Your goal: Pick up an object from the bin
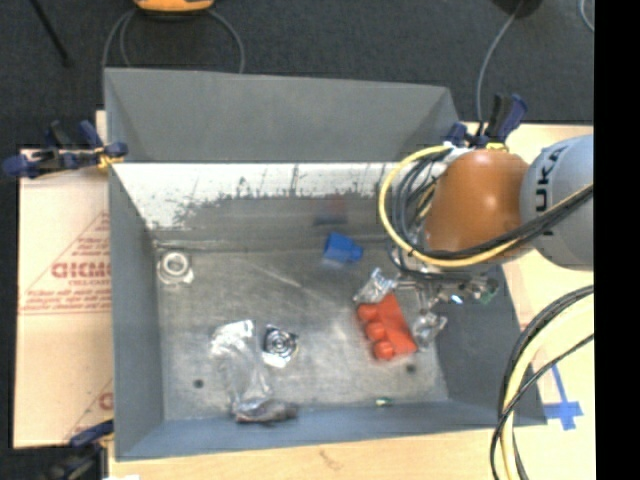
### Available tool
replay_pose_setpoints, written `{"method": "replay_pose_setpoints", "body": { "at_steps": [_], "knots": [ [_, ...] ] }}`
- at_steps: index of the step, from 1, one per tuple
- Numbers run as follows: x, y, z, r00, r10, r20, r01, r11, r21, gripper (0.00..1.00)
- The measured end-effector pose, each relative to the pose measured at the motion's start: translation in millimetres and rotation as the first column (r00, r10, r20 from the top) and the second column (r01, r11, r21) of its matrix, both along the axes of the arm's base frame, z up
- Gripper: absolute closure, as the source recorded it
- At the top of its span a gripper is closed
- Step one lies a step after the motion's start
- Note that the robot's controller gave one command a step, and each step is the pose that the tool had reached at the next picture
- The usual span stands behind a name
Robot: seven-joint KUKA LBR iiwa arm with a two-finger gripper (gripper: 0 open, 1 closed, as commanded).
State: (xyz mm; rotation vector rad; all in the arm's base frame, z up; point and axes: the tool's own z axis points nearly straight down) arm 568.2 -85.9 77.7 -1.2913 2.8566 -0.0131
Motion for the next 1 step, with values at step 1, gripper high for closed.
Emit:
{"method": "replay_pose_setpoints", "body": {
  "at_steps": [1],
  "knots": [
    [2.0,1.8,1.1,1.000,0.001,0.009,-0.001,1.000,0.003,1.00]
  ]
}}
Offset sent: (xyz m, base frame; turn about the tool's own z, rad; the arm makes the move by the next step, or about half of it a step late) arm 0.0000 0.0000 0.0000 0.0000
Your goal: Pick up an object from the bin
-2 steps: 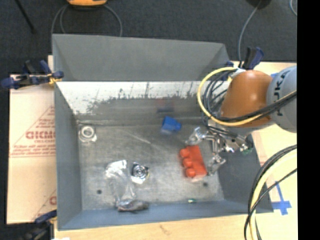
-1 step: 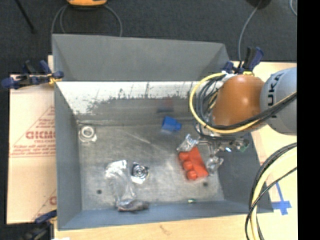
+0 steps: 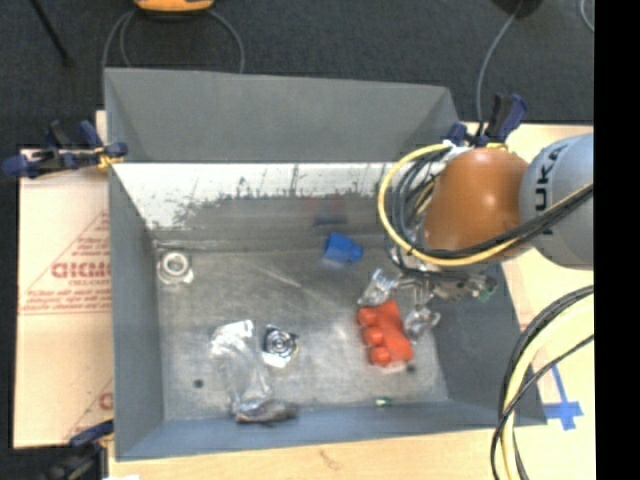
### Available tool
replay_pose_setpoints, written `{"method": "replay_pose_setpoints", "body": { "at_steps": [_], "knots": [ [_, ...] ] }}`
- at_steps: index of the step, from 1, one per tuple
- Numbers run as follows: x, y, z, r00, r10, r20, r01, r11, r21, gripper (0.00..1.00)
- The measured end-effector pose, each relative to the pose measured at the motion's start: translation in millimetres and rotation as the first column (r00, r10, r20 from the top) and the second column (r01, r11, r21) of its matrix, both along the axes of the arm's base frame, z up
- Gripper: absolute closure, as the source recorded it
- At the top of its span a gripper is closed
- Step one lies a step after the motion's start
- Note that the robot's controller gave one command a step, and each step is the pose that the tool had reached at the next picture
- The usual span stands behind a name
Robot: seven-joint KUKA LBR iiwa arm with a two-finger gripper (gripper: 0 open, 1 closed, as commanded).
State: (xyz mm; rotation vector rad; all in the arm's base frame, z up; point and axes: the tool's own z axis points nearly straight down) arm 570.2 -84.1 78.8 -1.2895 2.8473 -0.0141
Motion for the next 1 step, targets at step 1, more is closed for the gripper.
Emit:
{"method": "replay_pose_setpoints", "body": {
  "at_steps": [1],
  "knots": [
    [8.7,-1.5,136.3,0.993,0.120,-0.007,-0.120,0.993,-0.001,1.00]
  ]
}}
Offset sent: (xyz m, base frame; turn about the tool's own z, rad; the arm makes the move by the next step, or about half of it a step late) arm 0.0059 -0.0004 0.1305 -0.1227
